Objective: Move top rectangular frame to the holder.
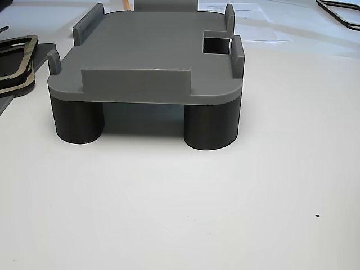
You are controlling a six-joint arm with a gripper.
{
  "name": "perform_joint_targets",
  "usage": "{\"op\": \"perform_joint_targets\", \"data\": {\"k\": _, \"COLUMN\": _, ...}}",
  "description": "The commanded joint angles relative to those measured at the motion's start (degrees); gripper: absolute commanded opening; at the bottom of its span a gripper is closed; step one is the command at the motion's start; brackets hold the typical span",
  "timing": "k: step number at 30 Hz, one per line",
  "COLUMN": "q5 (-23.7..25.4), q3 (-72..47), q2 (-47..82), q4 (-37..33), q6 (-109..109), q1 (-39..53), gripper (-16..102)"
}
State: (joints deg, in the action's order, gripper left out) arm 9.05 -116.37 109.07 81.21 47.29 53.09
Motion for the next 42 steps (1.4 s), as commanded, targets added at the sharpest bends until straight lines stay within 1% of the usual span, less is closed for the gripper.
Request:
{"op": "perform_joint_targets", "data": {"k": 1, "q5": -0.62, "q3": -0.18, "q2": 0.53, "q4": -1.32, "q6": 0.09, "q1": -0.44, "gripper": 99}}
{"op": "perform_joint_targets", "data": {"k": 8, "q5": -0.79, "q3": -2.11, "q2": -2.11, "q4": -3.52, "q6": -0.35, "q1": -0.44, "gripper": 99}}
{"op": "perform_joint_targets", "data": {"k": 10, "q5": -0.62, "q3": -2.29, "q2": -2.29, "q4": -3.6, "q6": -0.62, "q1": -0.44, "gripper": 98}}
{"op": "perform_joint_targets", "data": {"k": 13, "q5": -0.53, "q3": -2.99, "q2": -1.76, "q4": -3.69, "q6": -0.88, "q1": -0.44, "gripper": 94}}
{"op": "perform_joint_targets", "data": {"k": 16, "q5": -0.53, "q3": -3.34, "q2": -1.49, "q4": -3.69, "q6": -1.41, "q1": -0.44, "gripper": 87}}
{"op": "perform_joint_targets", "data": {"k": 24, "q5": 0.0, "q3": -3.16, "q2": -2.29, "q4": -3.96, "q6": -2.11, "q1": -0.53, "gripper": 81}}
{"op": "perform_joint_targets", "data": {"k": 29, "q5": 0.09, "q3": -3.25, "q2": -2.37, "q4": -3.96, "q6": -2.46, "q1": -0.62, "gripper": 72}}
{"op": "perform_joint_targets", "data": {"k": 36, "q5": 0.26, "q3": -3.25, "q2": -2.81, "q4": -4.39, "q6": -2.55, "q1": -0.7, "gripper": 64}}
{"op": "perform_joint_targets", "data": {"k": 42, "q5": 0.44, "q3": -4.31, "q2": -2.81, "q4": -5.63, "q6": -2.72, "q1": -0.7, "gripper": 54}}
